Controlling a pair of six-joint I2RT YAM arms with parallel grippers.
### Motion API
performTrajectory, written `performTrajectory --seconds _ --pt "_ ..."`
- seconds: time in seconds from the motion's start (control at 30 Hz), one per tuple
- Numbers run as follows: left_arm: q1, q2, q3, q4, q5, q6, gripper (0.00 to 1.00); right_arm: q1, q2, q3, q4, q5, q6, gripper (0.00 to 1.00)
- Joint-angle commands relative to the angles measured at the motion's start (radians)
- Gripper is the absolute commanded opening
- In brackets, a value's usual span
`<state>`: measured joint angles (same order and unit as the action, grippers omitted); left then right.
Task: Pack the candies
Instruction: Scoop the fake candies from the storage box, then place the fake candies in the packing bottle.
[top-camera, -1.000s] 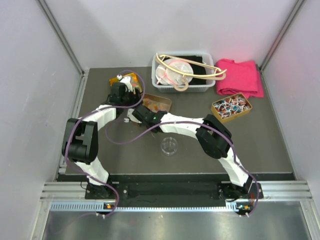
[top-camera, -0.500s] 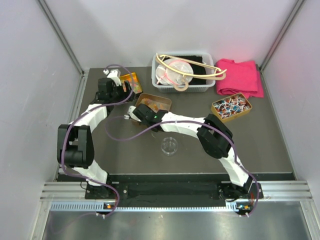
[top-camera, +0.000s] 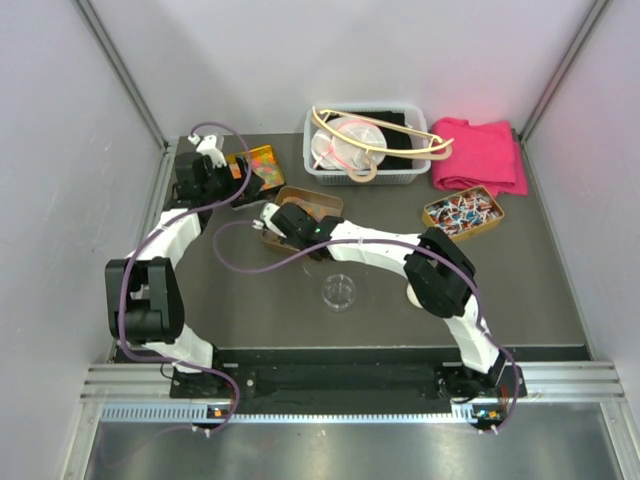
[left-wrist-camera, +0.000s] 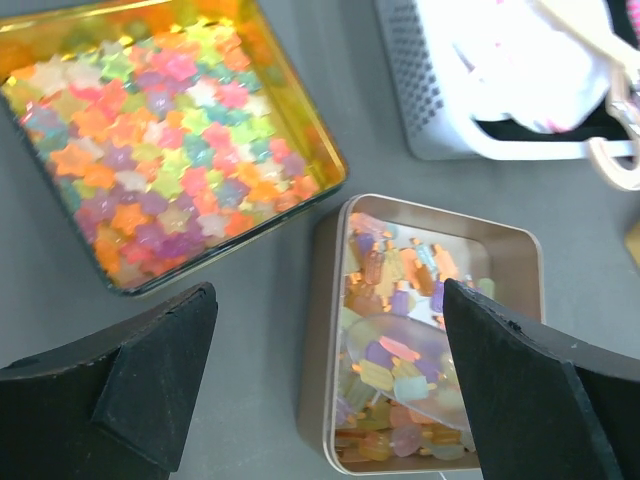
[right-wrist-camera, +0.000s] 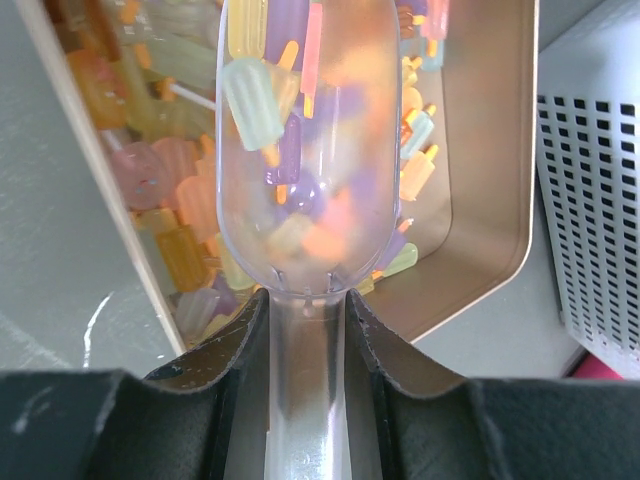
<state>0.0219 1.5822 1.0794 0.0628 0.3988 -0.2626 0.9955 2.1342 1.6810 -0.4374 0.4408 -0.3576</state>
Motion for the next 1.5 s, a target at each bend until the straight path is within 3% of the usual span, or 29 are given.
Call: performTrajectory --seconds 0.0,0.33,0.63,0.83,1.1,1.47 --pt "0.003 -0.050 0.040 0.071 0.066 0.011 0.99 -0.034 -0.072 0.008 0.025 -0.013 0.043 0.00" --pt "0.004 -0.054 0.059 0.037 0.135 0.078 0.99 -0.093 -0.192 -0.014 -0.043 -0.198 0.040 0.00" --pt "0.027 -0.071 0.059 -0.011 0.216 0.100 0.99 -0.133 -0.447 -0.199 -0.187 -0.426 -0.139 0.00" --pt "0.027 -0.068 0.077 -0.127 0.287 0.178 0.99 -0.133 -0.631 -0.348 -0.332 -0.484 -0.273 0.00" --pt "0.033 -0.073 0.103 -0.276 0.330 0.310 0.99 -0.133 -0.816 -0.541 -0.415 -0.479 -0.337 0.00" --pt "0.036 -0.050 0.108 -0.313 0.296 0.355 0.99 -0.032 -0.812 -0.555 -0.492 -0.255 -0.394 0.00"
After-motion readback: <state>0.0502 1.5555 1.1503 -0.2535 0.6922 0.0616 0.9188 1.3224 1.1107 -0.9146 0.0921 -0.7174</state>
